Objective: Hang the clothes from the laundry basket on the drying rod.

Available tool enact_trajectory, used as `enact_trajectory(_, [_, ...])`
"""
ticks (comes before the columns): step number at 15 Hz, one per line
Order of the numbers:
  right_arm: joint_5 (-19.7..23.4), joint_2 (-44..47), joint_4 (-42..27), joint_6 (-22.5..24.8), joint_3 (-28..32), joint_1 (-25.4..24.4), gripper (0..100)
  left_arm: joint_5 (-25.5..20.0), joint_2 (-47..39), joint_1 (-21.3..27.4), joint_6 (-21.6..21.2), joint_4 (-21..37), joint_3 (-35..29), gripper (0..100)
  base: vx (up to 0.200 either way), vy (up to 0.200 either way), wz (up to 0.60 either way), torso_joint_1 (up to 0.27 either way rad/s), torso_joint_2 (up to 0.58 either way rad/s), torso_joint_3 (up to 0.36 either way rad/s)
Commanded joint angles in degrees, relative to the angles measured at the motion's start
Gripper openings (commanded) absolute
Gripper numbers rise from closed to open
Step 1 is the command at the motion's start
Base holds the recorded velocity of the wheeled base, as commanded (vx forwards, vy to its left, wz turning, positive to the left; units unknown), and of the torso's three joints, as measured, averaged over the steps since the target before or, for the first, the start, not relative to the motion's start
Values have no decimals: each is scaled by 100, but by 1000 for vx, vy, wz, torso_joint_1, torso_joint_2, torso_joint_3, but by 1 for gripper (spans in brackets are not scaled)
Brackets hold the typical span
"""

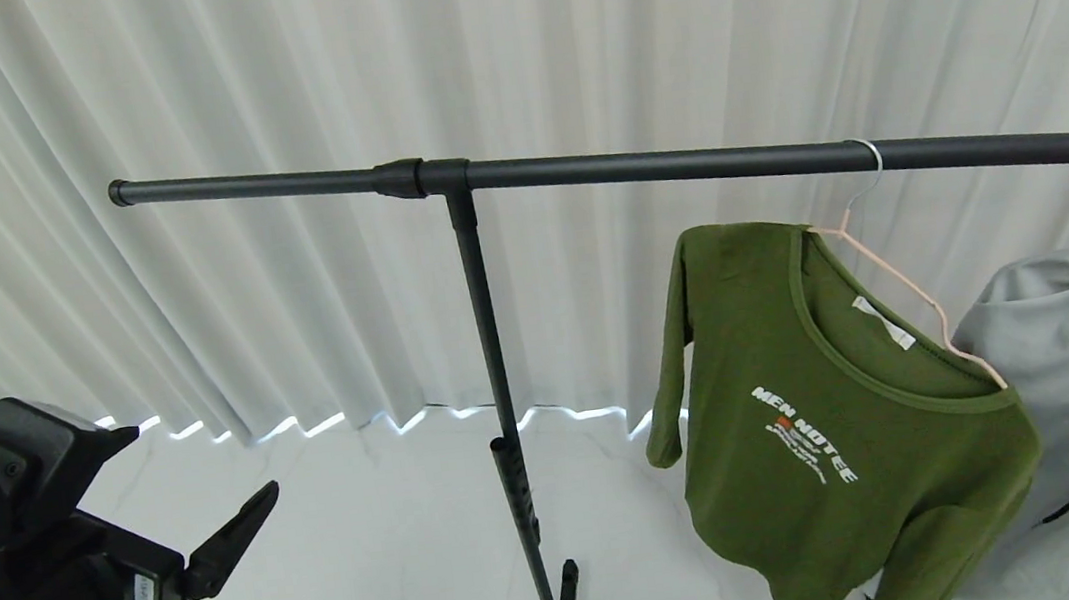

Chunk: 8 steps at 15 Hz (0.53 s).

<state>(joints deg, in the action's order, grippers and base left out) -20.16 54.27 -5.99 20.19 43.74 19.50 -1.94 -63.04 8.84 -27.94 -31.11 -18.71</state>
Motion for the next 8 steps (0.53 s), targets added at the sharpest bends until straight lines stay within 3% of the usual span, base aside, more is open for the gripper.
enact_trajectory(1, [4,382,124,-24,12,1,0,0,-7,92,-1,0,-1,100,0,0,0,0,0,0])
enact_trajectory(8, [-5,1674,713,-6,407,-122,0,0,-24,303,-10,0,-1,100,0,0,0,0,0,0])
